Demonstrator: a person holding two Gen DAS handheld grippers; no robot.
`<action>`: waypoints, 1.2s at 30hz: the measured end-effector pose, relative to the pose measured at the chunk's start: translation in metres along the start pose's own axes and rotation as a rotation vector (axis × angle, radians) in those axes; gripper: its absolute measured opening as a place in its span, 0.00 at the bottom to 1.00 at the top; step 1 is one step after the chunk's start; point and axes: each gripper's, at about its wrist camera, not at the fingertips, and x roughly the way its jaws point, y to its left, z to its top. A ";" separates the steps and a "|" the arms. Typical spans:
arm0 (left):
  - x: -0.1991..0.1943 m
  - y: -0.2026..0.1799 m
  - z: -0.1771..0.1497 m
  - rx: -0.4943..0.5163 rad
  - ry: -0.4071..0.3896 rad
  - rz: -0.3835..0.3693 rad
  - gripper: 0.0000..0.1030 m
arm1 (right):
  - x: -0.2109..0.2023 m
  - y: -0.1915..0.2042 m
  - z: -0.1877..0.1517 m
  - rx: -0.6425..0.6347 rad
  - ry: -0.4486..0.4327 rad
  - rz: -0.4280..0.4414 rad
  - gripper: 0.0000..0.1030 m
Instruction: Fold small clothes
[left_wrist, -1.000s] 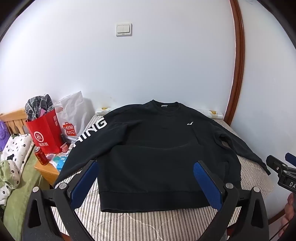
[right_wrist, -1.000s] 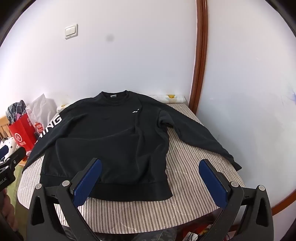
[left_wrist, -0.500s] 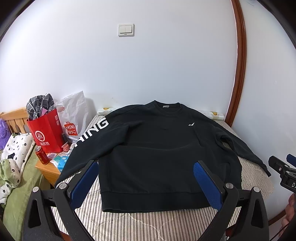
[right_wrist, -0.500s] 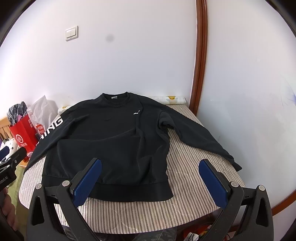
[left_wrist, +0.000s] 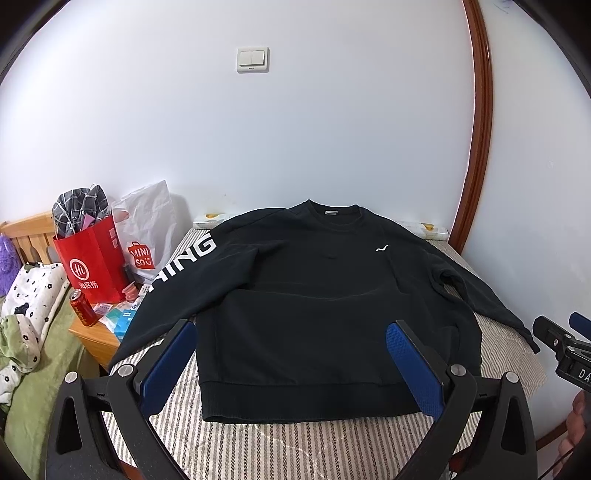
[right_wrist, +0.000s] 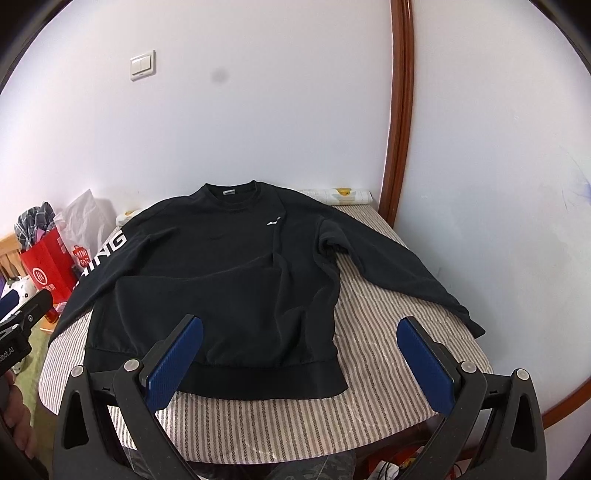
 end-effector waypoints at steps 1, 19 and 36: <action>0.000 0.000 0.000 0.001 0.000 -0.002 1.00 | 0.000 -0.001 0.000 0.001 -0.001 0.000 1.00; -0.002 -0.001 0.002 0.004 0.000 0.004 1.00 | 0.003 -0.003 -0.004 0.009 0.003 0.009 1.00; -0.005 0.002 0.000 0.004 0.000 0.017 1.00 | 0.006 -0.005 -0.007 0.021 0.015 0.024 1.00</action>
